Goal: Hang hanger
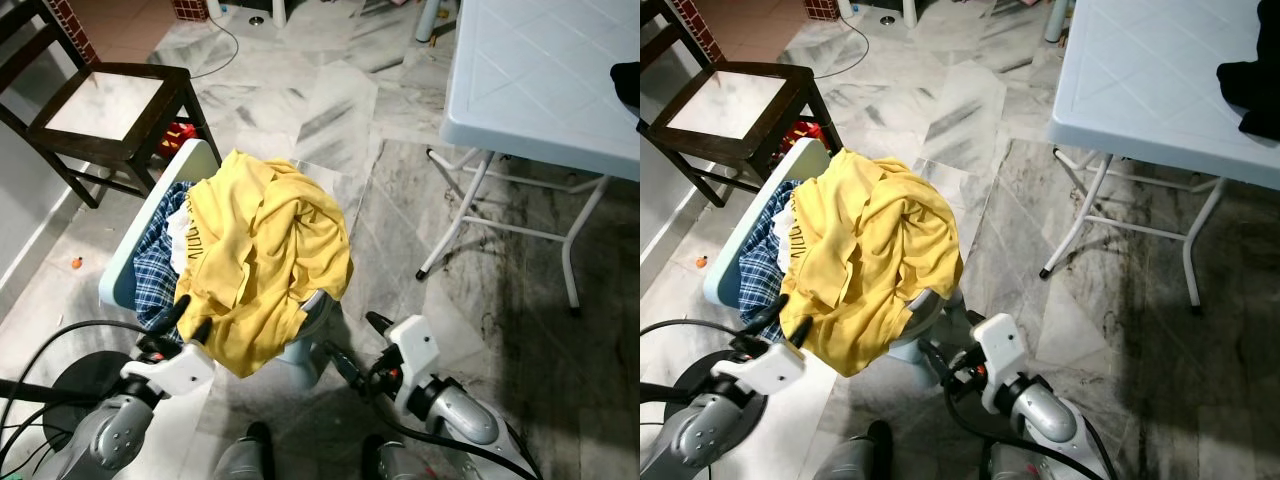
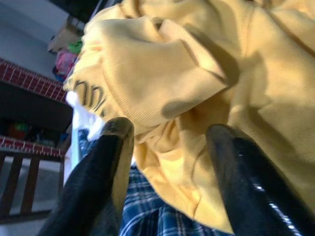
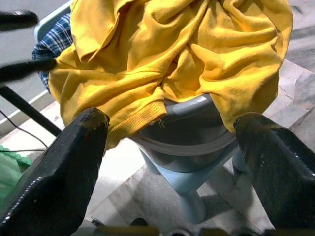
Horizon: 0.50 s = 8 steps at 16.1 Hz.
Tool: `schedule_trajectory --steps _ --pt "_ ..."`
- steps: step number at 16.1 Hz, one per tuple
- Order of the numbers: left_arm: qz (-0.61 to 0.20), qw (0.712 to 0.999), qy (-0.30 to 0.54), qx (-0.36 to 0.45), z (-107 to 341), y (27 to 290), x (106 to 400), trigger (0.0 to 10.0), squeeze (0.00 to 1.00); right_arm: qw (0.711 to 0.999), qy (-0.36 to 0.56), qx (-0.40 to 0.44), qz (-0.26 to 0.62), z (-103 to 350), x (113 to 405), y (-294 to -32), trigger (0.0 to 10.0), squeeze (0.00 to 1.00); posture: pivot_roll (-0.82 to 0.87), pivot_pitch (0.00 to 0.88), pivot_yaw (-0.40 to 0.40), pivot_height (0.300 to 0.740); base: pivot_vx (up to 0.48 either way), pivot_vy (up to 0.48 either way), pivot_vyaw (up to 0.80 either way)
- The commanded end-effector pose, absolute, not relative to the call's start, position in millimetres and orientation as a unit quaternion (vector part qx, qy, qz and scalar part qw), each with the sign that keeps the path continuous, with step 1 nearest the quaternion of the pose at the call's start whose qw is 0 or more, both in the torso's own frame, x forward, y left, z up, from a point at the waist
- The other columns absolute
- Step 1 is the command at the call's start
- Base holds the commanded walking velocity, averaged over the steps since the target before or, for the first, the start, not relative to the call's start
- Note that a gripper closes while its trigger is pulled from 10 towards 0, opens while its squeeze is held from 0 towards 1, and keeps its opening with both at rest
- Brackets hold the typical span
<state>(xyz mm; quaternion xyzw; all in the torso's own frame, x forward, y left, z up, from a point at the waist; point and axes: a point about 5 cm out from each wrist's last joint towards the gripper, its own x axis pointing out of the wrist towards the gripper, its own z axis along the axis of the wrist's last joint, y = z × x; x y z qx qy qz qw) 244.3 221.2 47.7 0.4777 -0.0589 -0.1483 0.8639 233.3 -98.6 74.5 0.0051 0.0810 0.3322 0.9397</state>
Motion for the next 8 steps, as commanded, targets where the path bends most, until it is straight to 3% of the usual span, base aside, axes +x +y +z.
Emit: schedule_trajectory --steps 1,8 --pt "-0.154 0.854 -0.035 0.495 35 227 238 10.0 1.0 0.939 0.087 0.008 0.332 71 230 -98 10.0 0.0 0.02 0.295 0.032 0.74 0.0 0.0 0.0" --pt "-0.15 0.825 -0.05 0.543 36 232 257 10.0 1.0 0.941 0.09 0.01 0.326 70 226 -103 10.0 0.0 0.0 0.299 0.035 0.74 0.0 0.0 0.0"
